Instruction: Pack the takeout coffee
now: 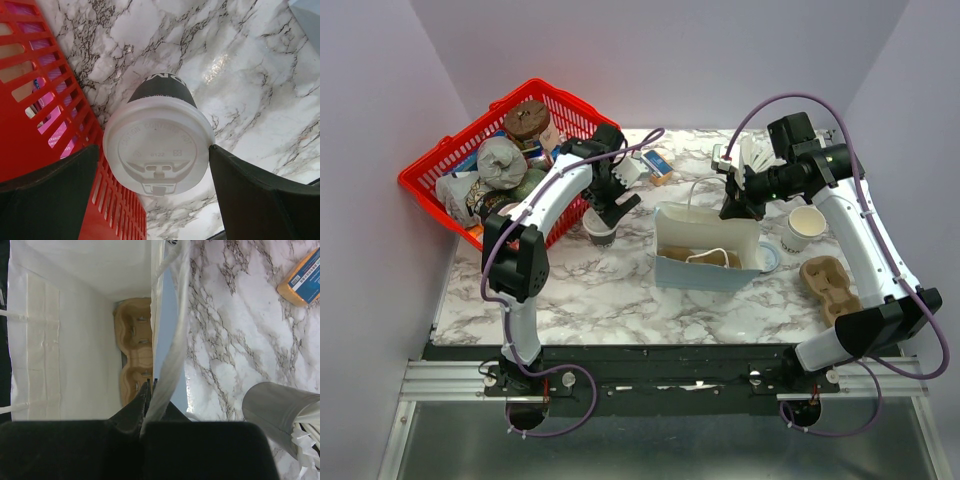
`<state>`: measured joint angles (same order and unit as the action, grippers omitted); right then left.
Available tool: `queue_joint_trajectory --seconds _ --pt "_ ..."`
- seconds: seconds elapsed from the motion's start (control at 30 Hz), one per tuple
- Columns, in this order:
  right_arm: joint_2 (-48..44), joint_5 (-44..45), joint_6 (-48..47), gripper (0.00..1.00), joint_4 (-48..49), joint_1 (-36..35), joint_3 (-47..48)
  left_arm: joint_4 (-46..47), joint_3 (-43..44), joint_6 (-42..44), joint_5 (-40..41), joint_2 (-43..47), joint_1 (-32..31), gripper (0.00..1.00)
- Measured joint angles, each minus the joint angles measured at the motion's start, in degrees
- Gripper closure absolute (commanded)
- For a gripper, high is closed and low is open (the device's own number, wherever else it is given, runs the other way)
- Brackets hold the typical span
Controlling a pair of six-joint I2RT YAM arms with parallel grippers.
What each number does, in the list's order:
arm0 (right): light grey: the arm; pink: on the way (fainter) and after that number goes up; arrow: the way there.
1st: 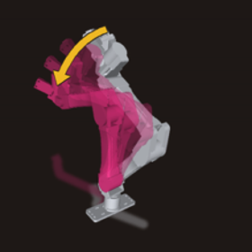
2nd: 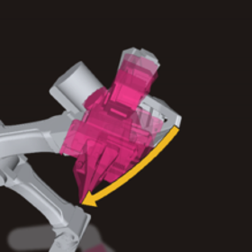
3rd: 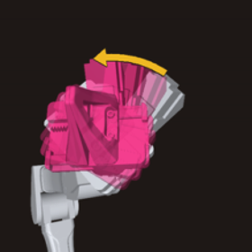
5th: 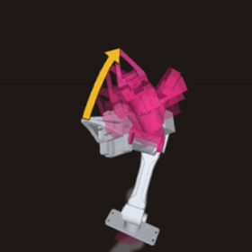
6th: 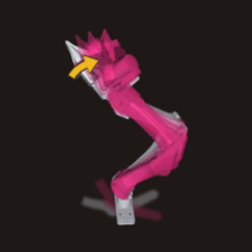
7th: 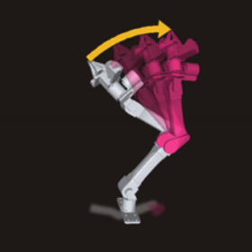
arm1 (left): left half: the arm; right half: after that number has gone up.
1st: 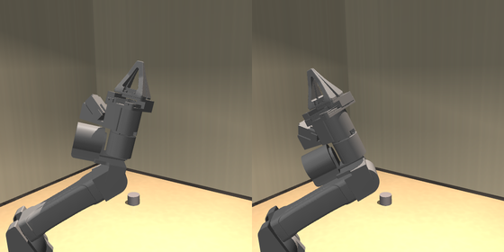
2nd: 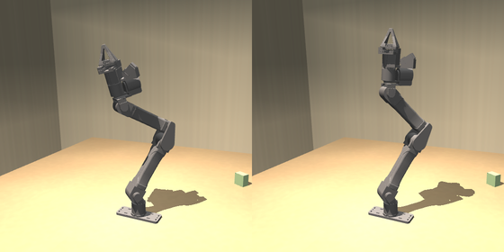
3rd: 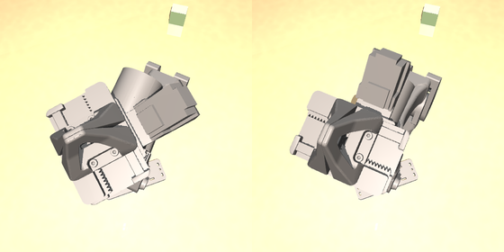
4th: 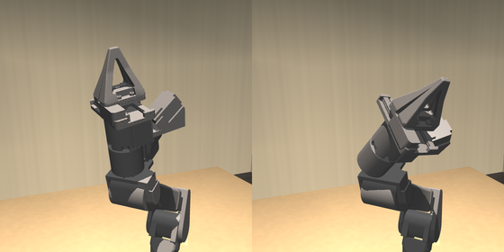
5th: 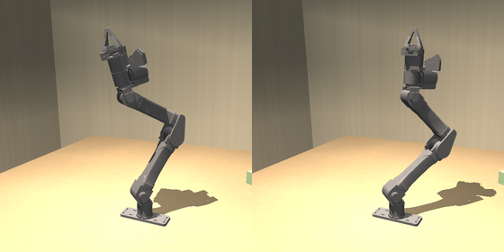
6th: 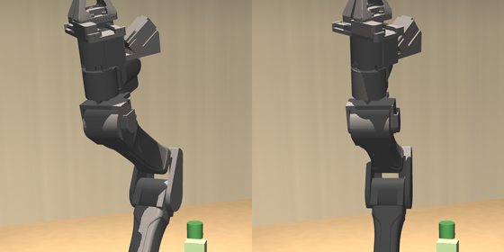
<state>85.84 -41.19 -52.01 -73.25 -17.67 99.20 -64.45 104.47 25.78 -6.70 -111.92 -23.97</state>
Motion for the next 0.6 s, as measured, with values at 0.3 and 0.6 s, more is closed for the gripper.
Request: queue_joint_trajectory --seconds 0.3,0.6 --pt "0.2 0.0 0.0 0.99 0.0 0.0 0.0 -1.9 0.9 -0.9 -0.4 -0.7 0.0 0.02" --pt "0.3 0.0 0.0 0.99 0.0 0.0 0.0 -2.7 1.2 -1.6 -1.0 -1.2 0.0 0.03"
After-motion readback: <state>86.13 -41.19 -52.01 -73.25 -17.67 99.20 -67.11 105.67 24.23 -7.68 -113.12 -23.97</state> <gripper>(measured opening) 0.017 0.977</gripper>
